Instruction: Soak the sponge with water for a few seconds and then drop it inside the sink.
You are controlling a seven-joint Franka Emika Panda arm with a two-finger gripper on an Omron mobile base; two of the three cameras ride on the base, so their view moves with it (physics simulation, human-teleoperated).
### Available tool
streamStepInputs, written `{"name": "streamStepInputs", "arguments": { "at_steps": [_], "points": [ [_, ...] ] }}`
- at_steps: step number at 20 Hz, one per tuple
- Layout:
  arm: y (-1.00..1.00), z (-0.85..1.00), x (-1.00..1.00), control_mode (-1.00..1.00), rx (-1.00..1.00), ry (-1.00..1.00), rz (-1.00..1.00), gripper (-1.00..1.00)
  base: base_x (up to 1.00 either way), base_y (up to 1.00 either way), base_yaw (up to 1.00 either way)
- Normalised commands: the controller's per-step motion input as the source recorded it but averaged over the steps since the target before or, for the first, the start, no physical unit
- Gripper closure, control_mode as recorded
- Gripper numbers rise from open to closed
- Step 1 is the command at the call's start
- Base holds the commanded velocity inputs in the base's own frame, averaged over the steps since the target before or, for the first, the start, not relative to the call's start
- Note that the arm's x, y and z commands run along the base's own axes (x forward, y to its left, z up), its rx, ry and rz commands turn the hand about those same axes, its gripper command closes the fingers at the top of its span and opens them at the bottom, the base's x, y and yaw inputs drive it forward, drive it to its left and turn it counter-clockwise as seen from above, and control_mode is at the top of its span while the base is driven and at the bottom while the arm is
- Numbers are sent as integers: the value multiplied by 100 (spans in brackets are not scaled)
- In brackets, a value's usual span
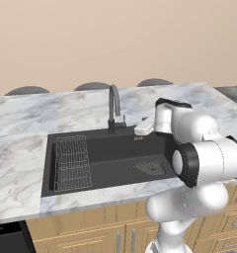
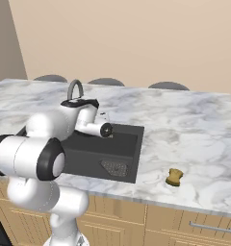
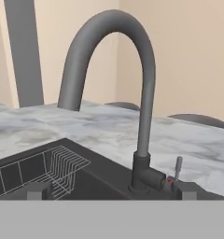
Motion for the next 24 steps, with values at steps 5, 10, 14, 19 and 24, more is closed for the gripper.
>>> {"name": "streamStepInputs", "arguments": {
  "at_steps": [5,10,14,19,24],
  "points": [
    [0,-8,24,-100,0,0,1,-100,0,0,0],
    [0,-5,25,-100,0,0,1,-100,0,0,0],
    [0,-5,20,-100,0,0,0,-100,0,0,0],
    [0,-13,14,-100,0,0,0,-100,0,0,0],
    [1,-15,16,-100,0,0,0,-100,0,0,0]
  ]
}}
